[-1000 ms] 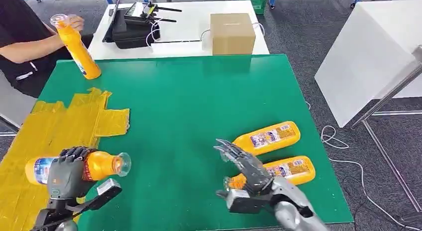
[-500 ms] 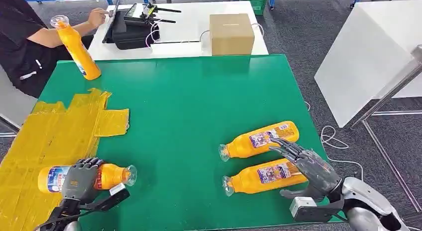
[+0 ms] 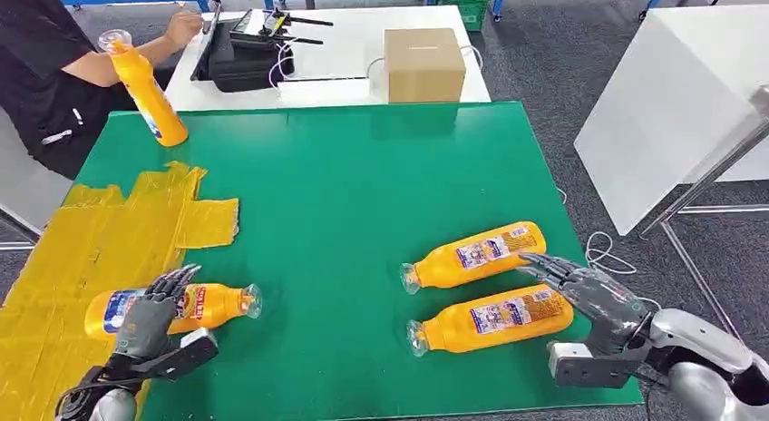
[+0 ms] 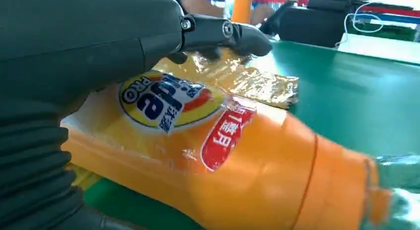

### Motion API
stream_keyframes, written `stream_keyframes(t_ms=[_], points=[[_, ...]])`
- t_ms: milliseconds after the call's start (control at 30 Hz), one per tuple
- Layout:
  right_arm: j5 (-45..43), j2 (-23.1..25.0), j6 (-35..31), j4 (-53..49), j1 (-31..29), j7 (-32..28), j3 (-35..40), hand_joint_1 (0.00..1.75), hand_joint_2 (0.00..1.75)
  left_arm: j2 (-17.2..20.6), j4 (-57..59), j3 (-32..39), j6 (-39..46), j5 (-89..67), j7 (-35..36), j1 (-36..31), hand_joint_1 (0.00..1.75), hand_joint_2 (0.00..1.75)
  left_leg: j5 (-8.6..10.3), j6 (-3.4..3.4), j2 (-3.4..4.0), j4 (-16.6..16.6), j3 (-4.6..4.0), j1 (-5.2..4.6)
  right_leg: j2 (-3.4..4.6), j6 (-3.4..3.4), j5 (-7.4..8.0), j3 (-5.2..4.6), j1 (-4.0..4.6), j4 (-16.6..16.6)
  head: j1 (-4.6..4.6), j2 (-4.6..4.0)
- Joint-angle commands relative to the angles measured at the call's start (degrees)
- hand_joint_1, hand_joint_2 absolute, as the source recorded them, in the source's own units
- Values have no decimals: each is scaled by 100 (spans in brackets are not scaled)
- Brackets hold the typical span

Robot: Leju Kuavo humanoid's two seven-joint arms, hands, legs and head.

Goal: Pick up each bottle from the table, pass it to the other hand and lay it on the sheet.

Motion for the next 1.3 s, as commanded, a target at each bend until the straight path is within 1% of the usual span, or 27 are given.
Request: stream_keyframes(t_ms=[33,167,300,333,400,467,500,567,633,700,733,767,800,833,867,900,933,967,1000,1033,1067,1133,1167,1200,1233,1267,1300], points=[[477,206,157,2097,-1394,430,1481,0,175,-67,-150,185,-602,976,-371,222,0,0,5,-5,30,-11,13,10,25,-1,20,6,11,-20,0,0],[647,353,107,2530,-1561,537,1720,0,175,-146,-273,217,-675,1188,-469,266,0,0,17,-4,18,-17,9,16,10,-1,28,8,17,-32,2,0],[973,711,-87,3152,-1685,737,1872,0,175,-274,-577,299,-782,1527,-653,362,0,0,16,-2,12,-16,17,15,8,0,16,16,19,-27,-2,0],[1044,823,-136,3315,-1710,728,1886,0,175,-295,-683,307,-789,1562,-668,390,0,0,14,-1,8,-12,19,14,5,0,11,19,21,-20,-2,0],[1080,872,-172,3397,-1725,714,1905,0,175,-295,-734,302,-818,1575,-644,393,0,0,15,-1,7,-13,19,18,3,1,10,19,25,-20,-2,0],[1104,1030,-215,3626,-1686,706,1849,0,175,-339,-846,320,-918,1784,-797,388,0,0,14,-3,10,-16,14,26,6,3,13,15,28,-25,0,0],[1178,1161,-250,3811,-1677,712,1848,0,175,-361,-925,304,-966,1850,-839,376,0,0,14,-1,1,-9,13,20,-3,1,7,13,23,-14,0,0],[1489,1621,-538,4419,-1703,737,1825,0,175,-400,-1091,219,-1057,1944,-835,350,0,0,16,-3,-1,-10,7,28,-5,0,11,13,31,-22,0,0],[1664,2021,-658,4980,-1784,717,1885,0,175,-411,-1184,117,-1065,1958,-808,325,0,0,19,-4,2,-19,10,32,-3,2,18,15,35,-36,0,0],[1702,2117,-677,5155,-1807,642,1957,0,175,-404,-1185,60,-1092,1989,-799,283,0,0,19,-5,4,-18,12,36,-3,0,17,17,40,-35,4,0],[1699,2137,-685,5185,-1803,579,1984,52,175,-397,-1164,43,-1093,1995,-796,257,0,0,19,-9,10,-22,19,39,5,0,21,21,43,-41,0,0],[1678,2128,-647,5166,-1788,461,2037,154,175,-400,-1137,44,-1110,2058,-796,229,0,0,3,-13,26,-6,30,40,24,-2,12,27,47,-26,7,0],[1639,2107,-613,5099,-1764,396,2085,175,175,-380,-1096,27,-1119,2088,-802,199,0,0,6,-22,45,-16,43,49,40,-1,26,37,57,-44,2,0],[1616,2094,-606,5035,-1736,388,2114,175,175,-387,-1063,34,-1116,2118,-810,175,0,0,-27,-32,72,-7,74,48,72,-2,13,56,54,-27,4,0],[1617,2101,-608,5022,-1730,391,2126,175,175,-391,-1053,35,-1118,2128,-813,171,0,0,-19,-35,73,-11,70,50,75,0,26,52,57,-38,0,0],[1620,2120,-602,5016,-1727,398,2141,175,175,-398,-1044,31,-1118,2134,-816,167,0,0,-26,-32,96,-8,88,49,95,-3,18,61,57,-31,4,0],[1626,2121,-603,5012,-1730,414,2163,175,175,-404,-1026,29,-1117,2140,-820,158,0,0,-14,-33,95,-9,72,51,94,-3,31,46,59,-40,2,0],[1627,2116,-610,5009,-1729,414,2167,175,175,-414,-1026,32,-1116,2158,-829,159,0,0,-23,-32,119,-4,88,49,113,-19,31,55,61,-33,7,0],[1625,2109,-610,5008,-1725,416,2170,175,175,-419,-1024,30,-1115,2162,-832,155,0,0,-26,-31,127,-1,95,47,122,-20,28,58,60,-28,2,0],[1623,2096,-609,5007,-1721,417,2170,175,175,-426,-1024,29,-1114,2168,-836,151,0,0,-11,-32,126,-3,70,48,120,-20,46,35,62,-37,2,0],[1613,2078,-589,4990,-1714,417,2184,175,175,-438,-1010,33,-1112,2188,-848,137,0,0,-24,-29,134,4,90,48,128,-21,35,51,62,-29,4,0],[1600,2057,-567,4967,-1696,399,2202,175,175,-445,-983,27,-1113,2201,-855,106,0,0,-10,-28,119,1,67,48,110,-20,49,35,63,-37,6,0],[1590,2047,-558,4949,-1684,388,2214,175,175,-447,-974,22,-1113,2207,-858,97,0,0,-20,-28,127,5,84,49,118,-21,42,49,63,-31,2,0],[1587,2044,-547,4942,-1670,375,2228,175,175,-452,-970,20,-1114,2212,-861,90,0,0,-44,-26,147,9,152,49,140,-23,18,103,63,-14,4,0],[1566,2037,-520,4930,-1650,343,2237,175,175,-464,-966,20,-1125,2241,-877,79,0,0,-21,-28,122,11,86,56,114,-20,43,54,69,-29,4,0],[1568,2035,-525,4931,-1637,346,2241,175,175,-468,-967,17,-1125,2241,-877,73,0,0,-35,-28,137,9,127,55,129,-21,29,85,68,-22,4,0],[1568,2035,-525,4931,-1637,346,2241,175,175,-468,-967,17,-1125,2241,-877,73,0,0,-42,-28,138,12,141,57,131,-21,21,97,69,-17,4,0]])
